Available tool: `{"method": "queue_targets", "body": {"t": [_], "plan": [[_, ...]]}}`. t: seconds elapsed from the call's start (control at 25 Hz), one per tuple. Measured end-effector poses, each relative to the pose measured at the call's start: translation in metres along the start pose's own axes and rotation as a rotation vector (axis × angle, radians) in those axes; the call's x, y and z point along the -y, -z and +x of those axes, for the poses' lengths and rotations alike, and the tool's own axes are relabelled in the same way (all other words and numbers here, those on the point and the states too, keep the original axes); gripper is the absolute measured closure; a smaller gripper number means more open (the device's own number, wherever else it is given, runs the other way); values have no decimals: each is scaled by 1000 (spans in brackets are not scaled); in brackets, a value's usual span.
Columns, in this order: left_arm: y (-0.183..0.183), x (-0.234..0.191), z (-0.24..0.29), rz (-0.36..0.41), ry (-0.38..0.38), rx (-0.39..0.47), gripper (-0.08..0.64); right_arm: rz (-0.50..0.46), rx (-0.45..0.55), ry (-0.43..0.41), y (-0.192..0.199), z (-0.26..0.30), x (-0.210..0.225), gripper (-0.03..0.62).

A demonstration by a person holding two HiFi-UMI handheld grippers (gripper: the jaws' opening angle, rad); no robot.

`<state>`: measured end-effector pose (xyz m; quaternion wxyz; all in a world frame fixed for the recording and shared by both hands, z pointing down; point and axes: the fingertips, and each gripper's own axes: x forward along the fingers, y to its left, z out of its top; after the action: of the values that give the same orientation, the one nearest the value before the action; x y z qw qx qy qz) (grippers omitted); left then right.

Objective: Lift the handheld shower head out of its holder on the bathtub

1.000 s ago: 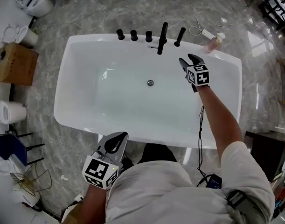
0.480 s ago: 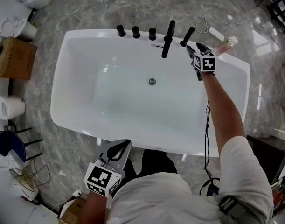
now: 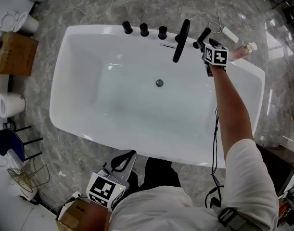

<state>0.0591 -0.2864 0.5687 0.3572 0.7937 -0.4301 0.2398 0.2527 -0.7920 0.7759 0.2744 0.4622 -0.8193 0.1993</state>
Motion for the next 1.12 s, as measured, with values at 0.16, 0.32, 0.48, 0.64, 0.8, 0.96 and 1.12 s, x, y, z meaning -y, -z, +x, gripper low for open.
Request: {"method": "queue_targets", "body": {"t": [0.16,0.32,0.48,0.64,0.8,0.96,1.12], "plan": [[10,-2,6,-20,0,-21,555,9,5,13,-6,13,4,339],[13,-6,10,-17,3,-46,555,20,-5,31,-10,27,8,341],[15,-10,10,-24,6,-53,555,32,-15,58,-10,34,10,393],[18,-13,10,-35,9,-53,555,37,-11,72,-13,37,10,446],[12,-15,9,-24,15,-25,555,20,-25,76,-13,36,8,446],[12,-17,8,-12,20,-23,555,8,-23,86,-13,32,8,448],[14,-18,6,-8,22,-15,555,12,4,98,-18,22,5,448]]}}
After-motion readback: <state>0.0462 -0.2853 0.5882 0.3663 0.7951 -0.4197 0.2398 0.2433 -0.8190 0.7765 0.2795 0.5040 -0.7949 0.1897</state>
